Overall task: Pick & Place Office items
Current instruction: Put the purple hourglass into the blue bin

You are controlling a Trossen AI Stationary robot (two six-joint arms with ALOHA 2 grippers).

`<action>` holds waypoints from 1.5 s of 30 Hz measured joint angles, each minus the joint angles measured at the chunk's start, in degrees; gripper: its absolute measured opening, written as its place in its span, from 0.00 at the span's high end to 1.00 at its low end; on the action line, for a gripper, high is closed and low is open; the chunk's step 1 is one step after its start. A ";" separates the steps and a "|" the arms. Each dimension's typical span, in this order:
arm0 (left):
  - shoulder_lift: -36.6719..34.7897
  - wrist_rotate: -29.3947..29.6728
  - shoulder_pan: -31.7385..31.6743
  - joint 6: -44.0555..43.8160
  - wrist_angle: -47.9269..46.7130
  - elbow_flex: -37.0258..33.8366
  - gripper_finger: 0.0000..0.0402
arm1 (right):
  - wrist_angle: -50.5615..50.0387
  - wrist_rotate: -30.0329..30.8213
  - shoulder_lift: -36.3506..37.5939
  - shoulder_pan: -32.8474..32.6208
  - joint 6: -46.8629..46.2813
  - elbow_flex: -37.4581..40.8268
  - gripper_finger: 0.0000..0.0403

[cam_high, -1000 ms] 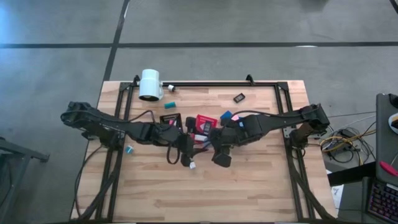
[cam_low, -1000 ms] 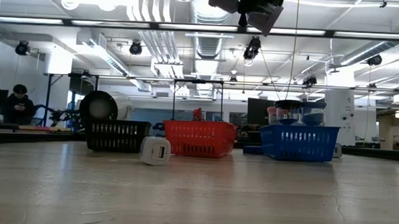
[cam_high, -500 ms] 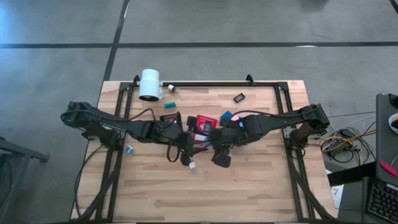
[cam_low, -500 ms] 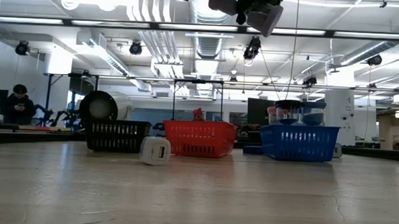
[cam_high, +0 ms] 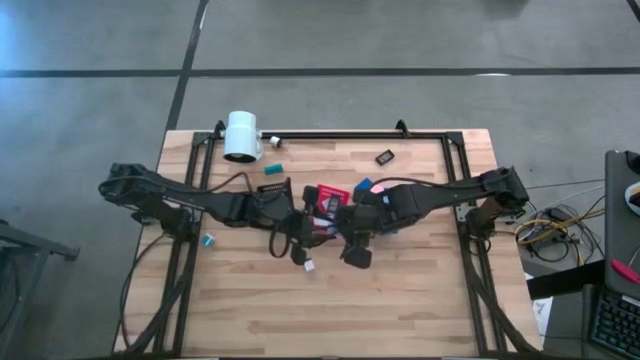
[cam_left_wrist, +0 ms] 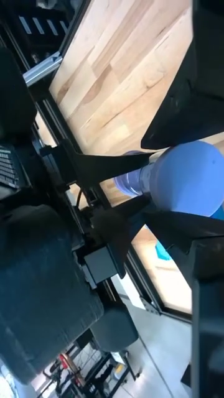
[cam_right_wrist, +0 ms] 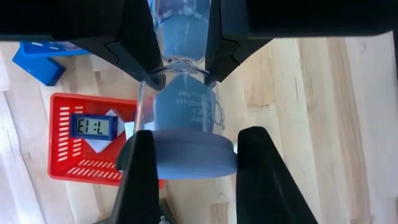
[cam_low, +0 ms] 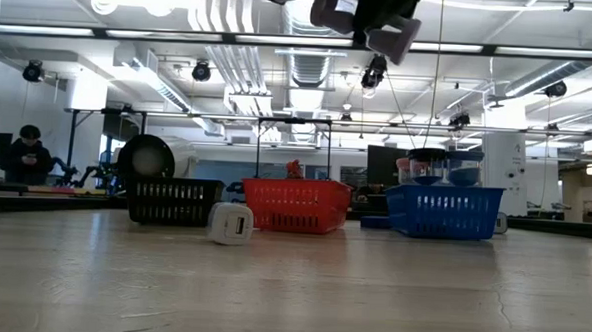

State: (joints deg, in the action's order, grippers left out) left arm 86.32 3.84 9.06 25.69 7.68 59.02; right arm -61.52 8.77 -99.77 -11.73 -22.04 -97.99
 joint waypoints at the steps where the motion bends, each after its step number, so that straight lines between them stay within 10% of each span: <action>1: 0.18 -0.07 0.00 -0.13 0.02 0.00 0.58 | -0.14 0.01 -0.02 0.00 0.18 0.01 0.76; 26: -0.43 -0.24 -0.55 -13.90 -3.89 1.13 0.04 | -1.09 0.44 -0.55 -1.81 1.28 1.63 0.76; 45: 4.29 -2.87 -2.56 -8.54 -2.16 3.52 0.10 | -1.76 1.73 -0.58 -1.88 2.78 1.63 0.76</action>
State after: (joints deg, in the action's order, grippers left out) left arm 90.61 0.97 6.50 17.15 5.52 62.54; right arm -63.29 10.50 -100.36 -13.61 -19.27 -96.36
